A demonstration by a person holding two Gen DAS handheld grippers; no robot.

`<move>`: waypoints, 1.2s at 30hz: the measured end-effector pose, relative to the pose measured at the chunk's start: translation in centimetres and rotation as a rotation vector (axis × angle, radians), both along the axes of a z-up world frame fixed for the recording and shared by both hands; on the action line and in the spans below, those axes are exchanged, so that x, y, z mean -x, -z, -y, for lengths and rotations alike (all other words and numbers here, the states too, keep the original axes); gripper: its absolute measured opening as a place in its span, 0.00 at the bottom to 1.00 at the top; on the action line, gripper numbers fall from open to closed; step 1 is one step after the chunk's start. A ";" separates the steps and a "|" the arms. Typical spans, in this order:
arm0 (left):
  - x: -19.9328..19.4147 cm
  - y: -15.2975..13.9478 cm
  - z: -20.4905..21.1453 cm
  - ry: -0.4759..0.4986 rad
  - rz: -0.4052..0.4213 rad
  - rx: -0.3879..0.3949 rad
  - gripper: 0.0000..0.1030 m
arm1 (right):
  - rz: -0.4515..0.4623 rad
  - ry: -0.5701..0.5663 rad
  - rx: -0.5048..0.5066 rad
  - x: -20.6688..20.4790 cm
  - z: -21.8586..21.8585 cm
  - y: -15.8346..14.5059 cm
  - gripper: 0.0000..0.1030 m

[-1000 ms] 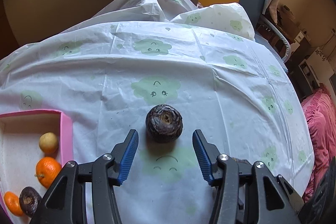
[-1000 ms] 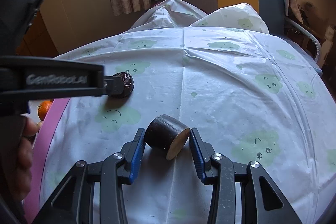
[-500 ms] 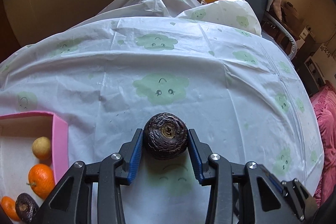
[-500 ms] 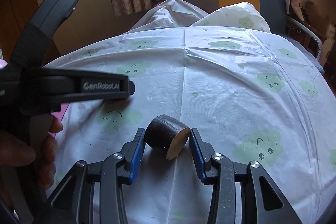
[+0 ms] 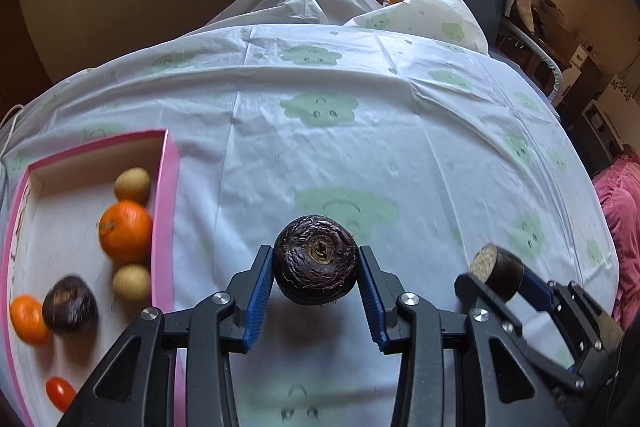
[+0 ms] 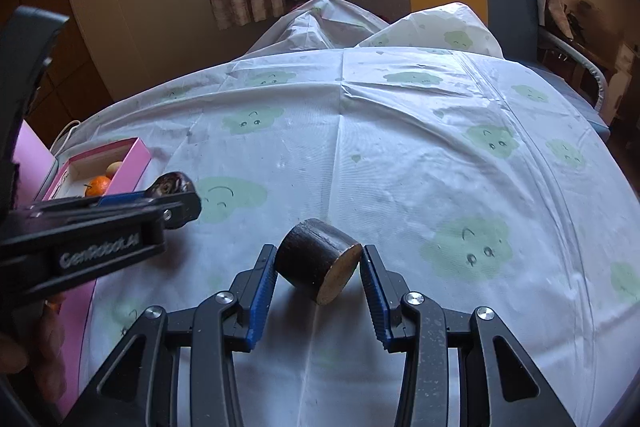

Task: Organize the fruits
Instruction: 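Grasp the second dark taro with the left tool while the right tool grasps the eggplant piece, then carry the taro into the tray and release it while the right tool holds the eggplant piece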

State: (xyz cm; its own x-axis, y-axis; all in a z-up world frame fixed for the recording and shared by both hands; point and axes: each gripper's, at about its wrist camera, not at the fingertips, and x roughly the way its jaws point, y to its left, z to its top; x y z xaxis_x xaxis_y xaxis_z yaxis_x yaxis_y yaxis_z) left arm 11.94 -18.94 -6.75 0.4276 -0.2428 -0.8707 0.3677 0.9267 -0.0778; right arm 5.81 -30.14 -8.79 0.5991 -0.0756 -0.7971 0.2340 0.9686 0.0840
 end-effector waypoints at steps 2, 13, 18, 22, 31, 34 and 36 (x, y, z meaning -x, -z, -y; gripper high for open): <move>1.3 0.1 -0.3 0.006 0.008 0.001 0.41 | -0.001 0.005 0.008 0.7 0.0 -0.1 0.41; 6.6 1.1 -1.4 0.044 0.069 0.006 0.41 | -0.005 0.027 0.035 4.2 -0.3 0.2 0.41; 7.5 1.0 -1.3 0.068 0.092 -0.004 0.41 | -0.004 0.026 0.060 4.4 -0.7 0.2 0.41; 7.7 1.0 -1.5 0.072 0.099 0.000 0.41 | -0.007 0.024 0.070 4.4 -0.8 0.3 0.41; 9.1 -1.3 -2.5 0.094 0.146 0.046 0.41 | -0.015 0.027 0.092 4.2 -1.2 0.3 0.41; 9.5 -2.9 -3.4 0.093 0.184 0.060 0.41 | -0.017 0.028 0.097 4.2 -1.2 0.3 0.41; 9.7 -3.9 -4.4 0.078 0.203 0.069 0.41 | -0.019 0.029 0.101 4.2 -1.3 0.3 0.41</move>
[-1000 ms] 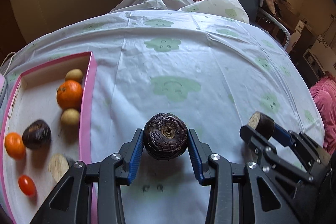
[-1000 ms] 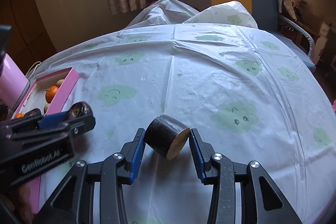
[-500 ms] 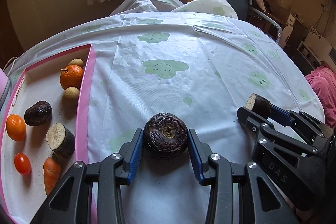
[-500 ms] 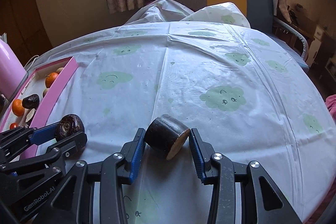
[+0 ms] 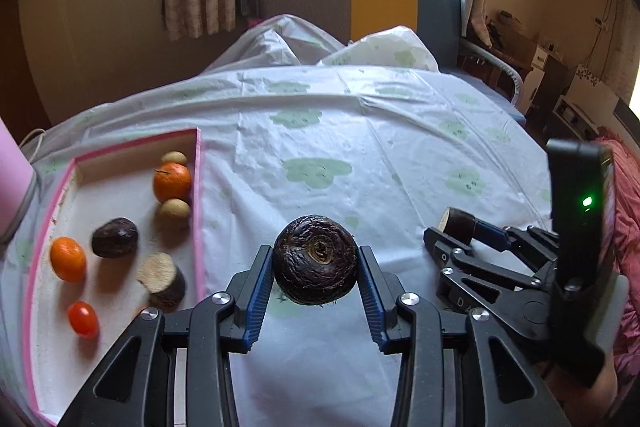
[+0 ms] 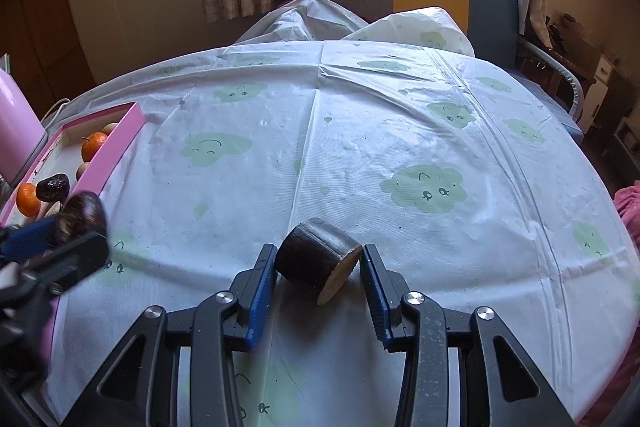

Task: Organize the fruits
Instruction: 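Carry the taro into the tray and release it while the right tool holds the eggplant piece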

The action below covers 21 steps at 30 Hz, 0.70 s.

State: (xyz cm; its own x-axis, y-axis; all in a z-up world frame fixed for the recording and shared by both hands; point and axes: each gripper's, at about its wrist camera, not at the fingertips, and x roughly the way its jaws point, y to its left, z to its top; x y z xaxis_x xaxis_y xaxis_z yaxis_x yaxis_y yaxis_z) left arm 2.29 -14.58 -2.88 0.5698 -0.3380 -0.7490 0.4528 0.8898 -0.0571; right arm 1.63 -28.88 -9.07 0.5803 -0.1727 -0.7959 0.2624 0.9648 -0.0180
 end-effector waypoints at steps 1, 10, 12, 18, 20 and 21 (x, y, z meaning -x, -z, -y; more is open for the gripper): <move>0.0 -0.4 -0.5 -0.010 0.005 0.007 0.41 | -0.001 0.001 0.001 0.0 0.0 0.0 0.41; -0.7 -2.6 -7.2 -0.164 0.053 0.036 0.41 | -0.013 -0.009 0.030 -0.7 -0.8 0.0 0.41; -1.0 -2.5 -8.9 -0.204 0.053 0.033 0.41 | -0.016 -0.013 0.044 -0.9 -0.9 0.0 0.41; -1.2 -1.2 -13.5 -0.318 0.037 0.027 0.41 | -0.027 -0.018 0.083 -1.4 -1.3 0.1 0.41; -1.2 -1.0 -14.5 -0.346 0.033 0.025 0.41 | -0.033 -0.012 0.083 -1.4 -1.3 0.3 0.41; -1.2 -0.8 -15.0 -0.358 0.030 0.026 0.41 | -0.033 -0.010 0.075 -1.4 -1.1 0.3 0.40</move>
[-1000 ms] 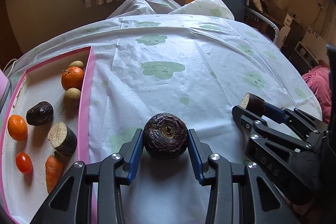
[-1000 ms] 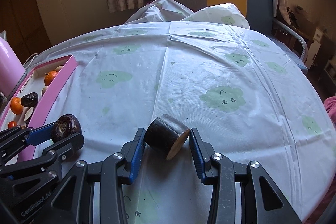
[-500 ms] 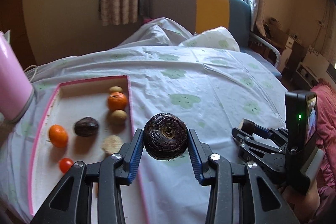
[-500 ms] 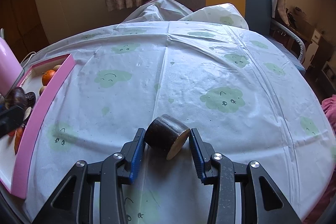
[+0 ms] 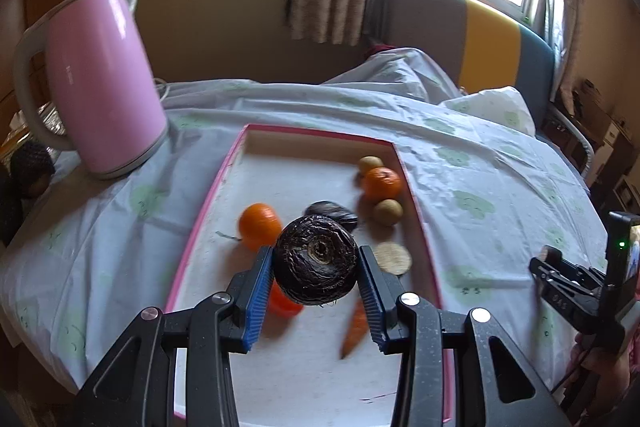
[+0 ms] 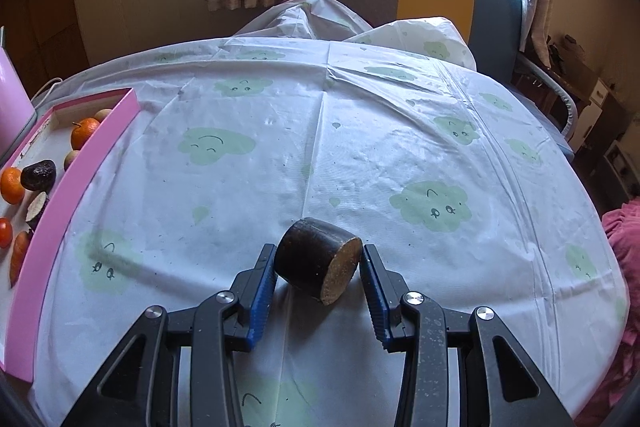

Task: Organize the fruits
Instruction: 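Carry the taro into the tray and release it while the right tool holds the eggplant piece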

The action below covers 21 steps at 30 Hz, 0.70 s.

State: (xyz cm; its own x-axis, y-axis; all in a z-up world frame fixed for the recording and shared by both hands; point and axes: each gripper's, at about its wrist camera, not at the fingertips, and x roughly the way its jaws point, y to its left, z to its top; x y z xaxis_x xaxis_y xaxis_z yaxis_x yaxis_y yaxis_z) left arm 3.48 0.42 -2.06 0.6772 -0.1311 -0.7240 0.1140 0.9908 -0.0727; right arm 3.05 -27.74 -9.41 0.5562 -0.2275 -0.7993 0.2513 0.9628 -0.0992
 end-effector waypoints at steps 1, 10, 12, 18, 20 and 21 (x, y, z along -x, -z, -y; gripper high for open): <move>0.0 0.1 -0.4 -0.012 -0.003 0.001 0.41 | 0.001 0.001 -0.001 0.0 0.0 0.0 0.40; -0.2 0.6 -1.9 -0.056 -0.033 0.024 0.44 | -0.006 0.008 0.014 -0.3 -0.3 -0.2 0.40; -0.1 0.4 -2.0 -0.057 -0.031 0.033 0.49 | -0.007 0.007 0.015 -0.3 -0.3 -0.2 0.40; 0.0 0.1 -2.0 -0.060 -0.035 0.042 0.50 | -0.007 0.007 0.006 -0.3 -0.3 -0.3 0.40; 0.2 -0.1 -2.0 -0.057 -0.023 0.036 0.50 | -0.002 0.002 -0.003 -0.2 -0.4 -0.5 0.40; 0.2 -0.1 -1.9 -0.056 -0.021 0.034 0.50 | 0.003 -0.003 -0.006 -0.2 -0.6 -0.7 0.40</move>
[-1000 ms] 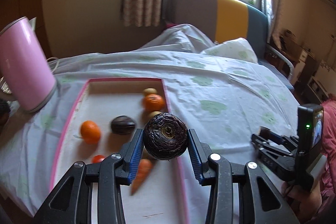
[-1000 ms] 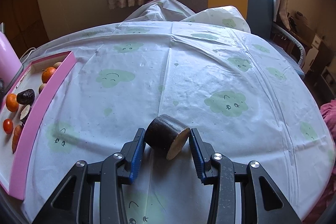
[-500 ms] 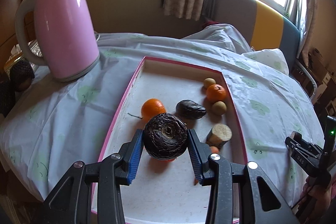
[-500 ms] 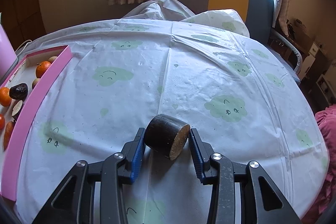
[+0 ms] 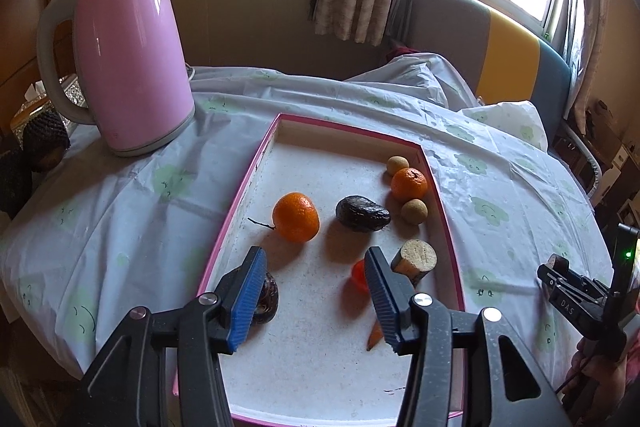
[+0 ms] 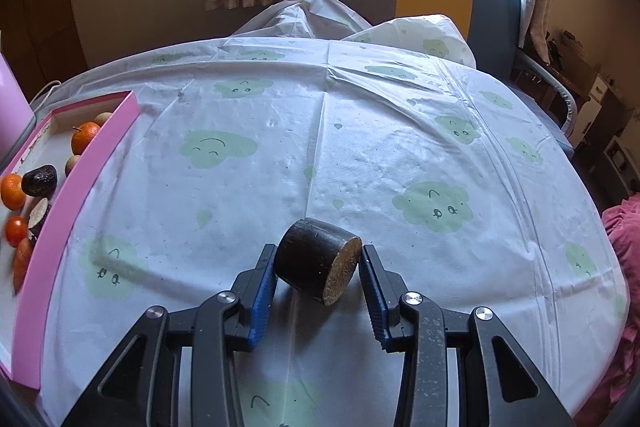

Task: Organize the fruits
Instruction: 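Carry the taro into the tray and release it while the right tool holds the eggplant piece, then lower the eggplant piece into the tray and open the right tool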

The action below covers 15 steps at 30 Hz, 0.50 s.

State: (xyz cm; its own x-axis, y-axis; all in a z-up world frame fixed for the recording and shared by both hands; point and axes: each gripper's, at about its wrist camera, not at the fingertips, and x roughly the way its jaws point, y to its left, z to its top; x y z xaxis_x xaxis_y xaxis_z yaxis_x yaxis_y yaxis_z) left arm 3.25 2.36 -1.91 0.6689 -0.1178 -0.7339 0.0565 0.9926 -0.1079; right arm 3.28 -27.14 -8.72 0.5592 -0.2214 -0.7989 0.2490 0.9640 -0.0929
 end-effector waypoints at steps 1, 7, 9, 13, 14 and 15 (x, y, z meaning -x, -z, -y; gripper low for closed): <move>0.0 -0.1 0.0 0.001 0.001 0.000 0.50 | 0.006 -0.008 -0.008 0.0 -0.2 -0.2 0.40; 0.3 -0.3 -0.2 -0.001 0.012 -0.003 0.50 | 0.049 -0.108 -0.060 -0.4 -3.3 -1.9 0.40; 0.4 -0.4 -0.3 -0.005 0.014 -0.003 0.50 | 0.063 -0.155 -0.070 -0.6 -4.9 -2.5 0.40; 0.5 -0.6 -0.7 -0.015 0.017 0.000 0.50 | 0.080 -0.236 -0.104 -1.1 -7.8 -3.6 0.40; 0.5 -0.6 -0.8 -0.018 0.018 0.002 0.50 | 0.083 -0.254 -0.114 -1.2 -8.5 -3.8 0.40; 0.5 -0.7 -0.9 -0.019 0.020 0.002 0.50 | 0.086 -0.273 -0.123 -1.4 -9.2 -4.0 0.40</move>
